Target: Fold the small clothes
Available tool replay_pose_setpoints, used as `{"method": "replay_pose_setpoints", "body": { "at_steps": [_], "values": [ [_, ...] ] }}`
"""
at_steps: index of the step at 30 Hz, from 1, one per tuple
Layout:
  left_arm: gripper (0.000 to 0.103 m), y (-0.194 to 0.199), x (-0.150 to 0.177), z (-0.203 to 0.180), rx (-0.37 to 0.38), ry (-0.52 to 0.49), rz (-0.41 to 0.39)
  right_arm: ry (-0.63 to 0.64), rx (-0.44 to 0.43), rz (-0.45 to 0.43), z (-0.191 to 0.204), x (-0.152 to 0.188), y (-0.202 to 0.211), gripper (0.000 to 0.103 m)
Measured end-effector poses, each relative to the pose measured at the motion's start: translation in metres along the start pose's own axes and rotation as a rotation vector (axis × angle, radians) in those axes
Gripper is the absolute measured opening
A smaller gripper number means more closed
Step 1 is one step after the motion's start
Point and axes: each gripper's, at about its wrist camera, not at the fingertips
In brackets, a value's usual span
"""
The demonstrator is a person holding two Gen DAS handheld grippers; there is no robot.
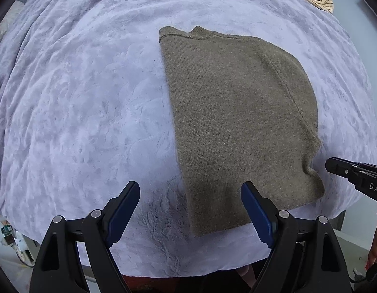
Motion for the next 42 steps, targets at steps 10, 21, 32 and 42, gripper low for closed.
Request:
{"method": "replay_pose_setpoints", "body": {
  "at_steps": [10,21,32,42],
  "values": [
    [0.086,0.016,-0.013,0.006,-0.005,0.047,-0.011,0.038,-0.014,-0.050,0.027,-0.021,0.021,0.008],
    [0.086,0.047,-0.034,0.004,-0.027,0.079,-0.081,0.070,0.005,-0.120,0.052,-0.038,0.045,0.051],
    [0.103,0.054,-0.036,0.002,-0.042,0.095,-0.107,0.101,0.046,-0.167,0.060,-0.038,0.059,0.081],
    [0.103,0.055,-0.031,-0.001,-0.049,0.103,-0.097,0.091,0.068,-0.161,0.061,-0.032,0.060,0.088]
  ]
}}
Point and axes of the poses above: each gripper's, at about its wrist camera, not at the fingertips, and y roughly against the way its jaws point, z to its left, x to its underside, and after that the axes turned 7 degrees about -z, right-handed
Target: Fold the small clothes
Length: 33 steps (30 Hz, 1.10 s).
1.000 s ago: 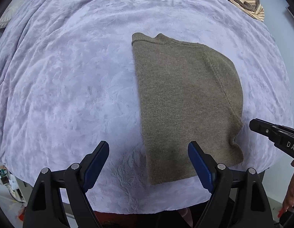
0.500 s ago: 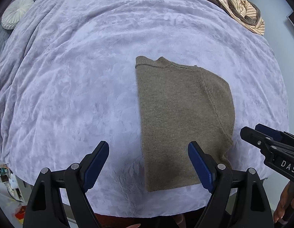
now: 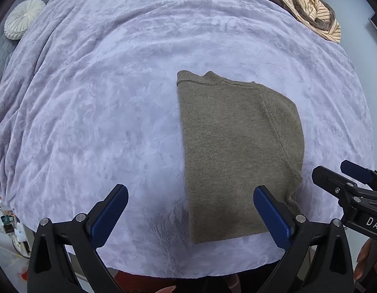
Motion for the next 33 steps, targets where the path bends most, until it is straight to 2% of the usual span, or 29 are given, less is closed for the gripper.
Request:
{"method": "replay_pose_setpoints", "body": {
  "at_steps": [5,14,33],
  "values": [
    [0.103,0.002,0.001,0.001,-0.010,0.009,-0.010,0.016,0.057,0.001,0.006,0.003,0.002,0.088],
    [0.103,0.005,0.000,0.001,-0.038,-0.001,-0.026,0.005,0.094,-0.024,0.006,0.000,0.010,0.088],
    [0.103,0.008,0.002,-0.005,-0.046,0.002,-0.028,0.007,0.102,-0.030,0.009,0.001,0.013,0.088]
  ]
}}
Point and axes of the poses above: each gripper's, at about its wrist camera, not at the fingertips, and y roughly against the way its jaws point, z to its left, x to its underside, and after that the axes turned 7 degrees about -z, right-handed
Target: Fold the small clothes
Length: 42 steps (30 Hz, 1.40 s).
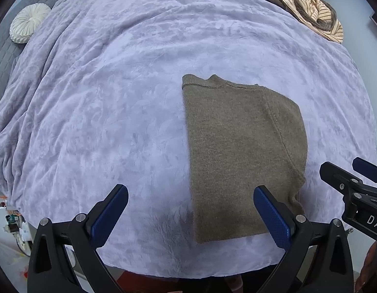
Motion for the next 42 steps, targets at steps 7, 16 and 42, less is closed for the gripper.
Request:
{"method": "replay_pose_setpoints", "body": {
  "at_steps": [7,16,42],
  "values": [
    [0.103,0.0017,0.0004,-0.0007,-0.002,-0.004,-0.003,0.002,0.001,0.001,-0.0003,0.0002,0.0005,0.088],
    [0.103,0.0029,0.0015,0.0008,-0.002,-0.005,-0.003,0.003,0.001,0.001,-0.0008,0.0008,0.0007,0.088],
    [0.103,0.0033,0.0037,0.0056,-0.004,-0.011,0.001,-0.001,0.003,0.003,-0.0015,0.0014,0.0008,0.088]
  ]
}}
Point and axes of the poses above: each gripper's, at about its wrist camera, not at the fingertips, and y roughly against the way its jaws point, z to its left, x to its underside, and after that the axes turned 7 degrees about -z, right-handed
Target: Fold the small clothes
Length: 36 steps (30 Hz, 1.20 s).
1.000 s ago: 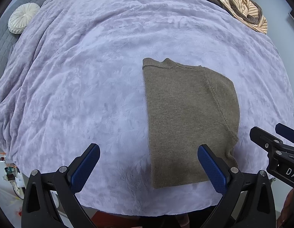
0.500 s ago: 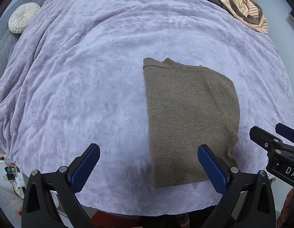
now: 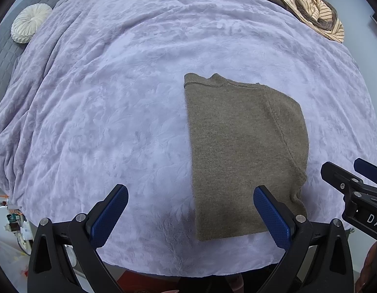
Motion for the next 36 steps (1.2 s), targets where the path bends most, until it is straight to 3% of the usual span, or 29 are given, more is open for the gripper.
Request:
{"method": "replay_pose_setpoints", "body": {
  "at_steps": [36],
  "values": [
    [0.103,-0.001,0.002,-0.001,-0.005,-0.016,-0.004,0.002,0.006,0.005,0.003,0.013,0.001,0.088]
  ]
}}
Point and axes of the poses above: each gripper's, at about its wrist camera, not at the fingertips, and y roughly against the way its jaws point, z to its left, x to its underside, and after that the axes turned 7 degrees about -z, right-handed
